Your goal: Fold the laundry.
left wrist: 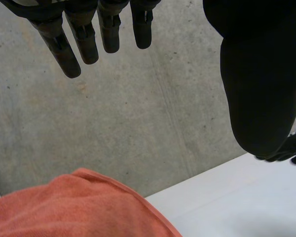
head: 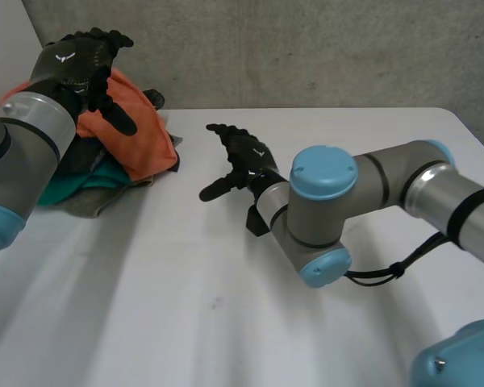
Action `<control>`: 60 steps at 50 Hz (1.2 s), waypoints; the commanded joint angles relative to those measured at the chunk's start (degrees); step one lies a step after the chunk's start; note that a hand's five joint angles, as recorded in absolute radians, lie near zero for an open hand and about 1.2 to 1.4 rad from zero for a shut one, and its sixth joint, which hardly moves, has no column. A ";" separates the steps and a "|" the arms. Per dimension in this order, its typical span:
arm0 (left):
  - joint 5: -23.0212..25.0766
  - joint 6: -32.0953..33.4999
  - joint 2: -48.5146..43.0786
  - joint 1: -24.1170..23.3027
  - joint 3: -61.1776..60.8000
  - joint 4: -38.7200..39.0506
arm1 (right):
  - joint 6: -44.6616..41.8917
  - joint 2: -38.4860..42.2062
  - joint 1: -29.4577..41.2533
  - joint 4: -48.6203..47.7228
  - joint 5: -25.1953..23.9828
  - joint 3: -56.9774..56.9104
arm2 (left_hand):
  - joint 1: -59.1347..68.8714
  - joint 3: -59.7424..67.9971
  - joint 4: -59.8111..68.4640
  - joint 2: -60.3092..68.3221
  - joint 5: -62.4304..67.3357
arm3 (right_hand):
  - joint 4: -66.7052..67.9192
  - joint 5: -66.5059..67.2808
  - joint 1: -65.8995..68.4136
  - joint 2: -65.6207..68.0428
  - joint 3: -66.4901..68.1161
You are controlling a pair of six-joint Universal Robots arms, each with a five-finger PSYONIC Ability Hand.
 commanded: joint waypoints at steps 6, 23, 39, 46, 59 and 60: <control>3.57 6.37 -9.06 4.92 14.89 -6.12 | -16.92 -18.00 -4.27 -3.74 -3.07 18.10 | -2.00 -1.97 -1.85 -2.03 -3.08 | -1.86 -2.80 -2.93 -1.81 -1.85; 9.10 22.27 -38.84 17.48 41.96 -1.21 | -31.67 -40.06 -16.65 -3.56 -19.77 46.22 | 2.42 2.45 2.56 2.39 1.34 | -1.86 -2.80 -2.93 -1.81 -1.85; 9.37 23.69 -49.60 20.39 48.58 3.63 | -34.85 -45.08 -26.50 -6.46 -22.33 53.80 | 68.00 68.03 68.15 67.97 66.92 | -1.86 -2.80 -2.93 -1.81 -1.85; 5.15 22.55 -36.80 16.44 40.07 13.71 | -33.80 -44.03 -29.93 -6.90 -23.82 51.96 | 68.00 68.03 68.15 67.97 66.92 | -1.86 -2.80 -2.93 -1.81 -1.85; 6.03 13.42 -15.15 1.68 31.88 16.38 | -31.60 -42.01 -34.50 -6.91 -23.03 47.39 | 68.00 68.03 68.15 67.97 66.92 | -1.86 -2.80 -2.93 -1.81 -1.85; 5.59 11.75 -13.49 -0.16 31.26 15.77 | -31.16 -42.01 -34.94 -6.82 -22.86 47.04 | 68.00 68.03 68.15 67.97 66.92 | -1.86 -2.80 -2.93 -1.81 -1.85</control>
